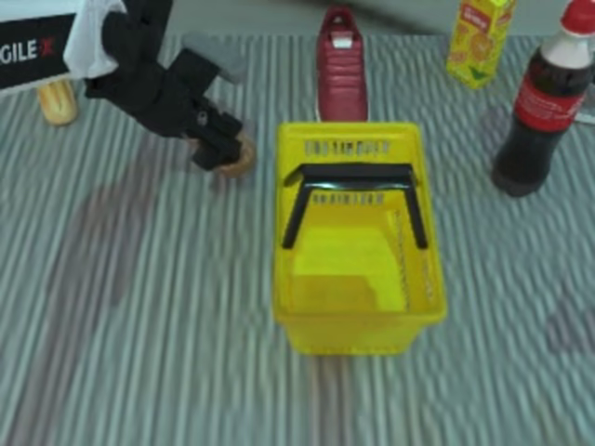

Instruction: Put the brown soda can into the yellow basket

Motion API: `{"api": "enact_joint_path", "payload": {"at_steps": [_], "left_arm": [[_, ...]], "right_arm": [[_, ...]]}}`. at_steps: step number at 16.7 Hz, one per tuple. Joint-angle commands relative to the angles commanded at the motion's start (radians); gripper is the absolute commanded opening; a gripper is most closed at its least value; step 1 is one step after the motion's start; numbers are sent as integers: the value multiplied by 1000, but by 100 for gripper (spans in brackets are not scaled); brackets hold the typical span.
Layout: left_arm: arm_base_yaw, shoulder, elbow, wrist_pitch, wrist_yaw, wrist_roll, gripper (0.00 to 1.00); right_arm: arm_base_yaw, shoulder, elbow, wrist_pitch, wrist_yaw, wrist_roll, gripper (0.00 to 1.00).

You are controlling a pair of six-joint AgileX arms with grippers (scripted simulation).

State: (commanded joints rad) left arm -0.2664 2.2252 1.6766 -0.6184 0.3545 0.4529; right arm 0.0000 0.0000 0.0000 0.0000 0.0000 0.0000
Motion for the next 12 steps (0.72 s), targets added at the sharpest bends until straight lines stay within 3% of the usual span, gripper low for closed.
{"api": "enact_joint_path", "payload": {"at_steps": [8,12], "left_arm": [[-37,-62,-210,842,554,-255,0],[-50,-118,-302,1153,781,-356,0]], "right_arm": [[0,0,0,0,0,0,100],[0,0,0,0,0,0,100]]}}
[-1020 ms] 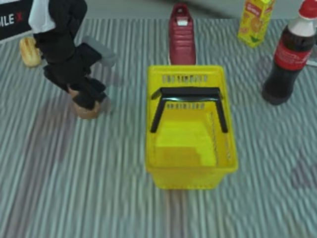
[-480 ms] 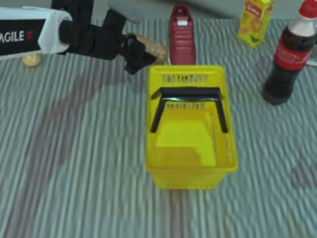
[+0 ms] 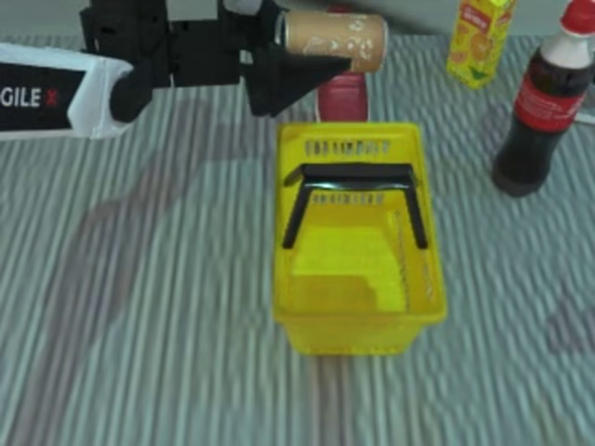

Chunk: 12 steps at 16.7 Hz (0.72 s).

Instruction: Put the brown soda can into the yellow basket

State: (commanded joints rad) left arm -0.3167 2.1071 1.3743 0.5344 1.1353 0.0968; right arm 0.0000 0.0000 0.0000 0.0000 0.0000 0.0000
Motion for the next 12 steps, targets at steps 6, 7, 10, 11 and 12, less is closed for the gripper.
{"api": "enact_joint_path", "payload": {"at_steps": [6,7,10,11,12], "left_arm": [[-7,-45,-46,156,135,-52,0],[-7,-45,-46,156,135,-52,0],[-2,-38,-43,158,134,-49,0],[-3,-26,-46,171,136,-49,0],[-2,-7,-52,194,138,-49,0]], "right_arm": [[0,0,0,0,0,0,100],[0,0,0,0,0,0,100],[0,0,0,0,0,0,100],[0,0,0,0,0,0,100],[0,0,0,0,0,0,100]]}}
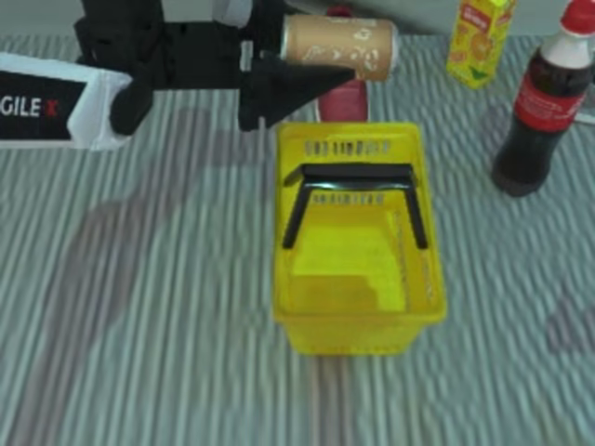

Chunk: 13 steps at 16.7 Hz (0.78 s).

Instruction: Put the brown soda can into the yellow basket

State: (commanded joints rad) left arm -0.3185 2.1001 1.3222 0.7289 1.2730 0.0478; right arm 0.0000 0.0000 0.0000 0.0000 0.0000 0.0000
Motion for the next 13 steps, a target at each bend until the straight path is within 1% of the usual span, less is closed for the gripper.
{"api": "enact_joint_path", "payload": {"at_steps": [6,8,12,13], "left_arm": [[18,170,-69,257,-1,-5,0],[21,198,-82,291,-1,-7,0],[21,199,-83,292,-2,-7,0],[21,199,-83,292,-2,-7,8]], "right_arm": [[0,0,0,0,0,0,100],[0,0,0,0,0,0,100],[0,0,0,0,0,0,100],[0,0,0,0,0,0,100]]}}
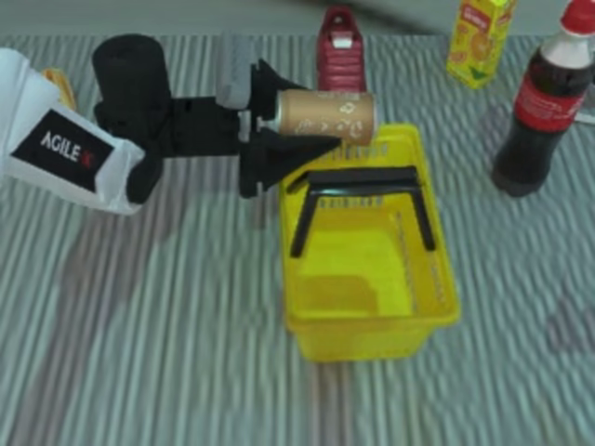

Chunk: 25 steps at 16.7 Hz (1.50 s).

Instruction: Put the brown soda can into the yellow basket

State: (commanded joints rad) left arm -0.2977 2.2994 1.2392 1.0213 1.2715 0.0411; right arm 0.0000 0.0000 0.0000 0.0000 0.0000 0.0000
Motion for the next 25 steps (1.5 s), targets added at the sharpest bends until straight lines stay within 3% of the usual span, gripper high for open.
{"api": "enact_joint_path", "payload": {"at_steps": [12,22,25], "left_arm": [[0,0,0,0,0,0,98],[-3,-3,1,-2,-2,1,100],[6,-61,-18,-24,-35,-11,100]], "right_arm": [[0,0,0,0,0,0,100],[0,0,0,0,0,0,100],[26,57,56,-51,-3,-35,100]]}}
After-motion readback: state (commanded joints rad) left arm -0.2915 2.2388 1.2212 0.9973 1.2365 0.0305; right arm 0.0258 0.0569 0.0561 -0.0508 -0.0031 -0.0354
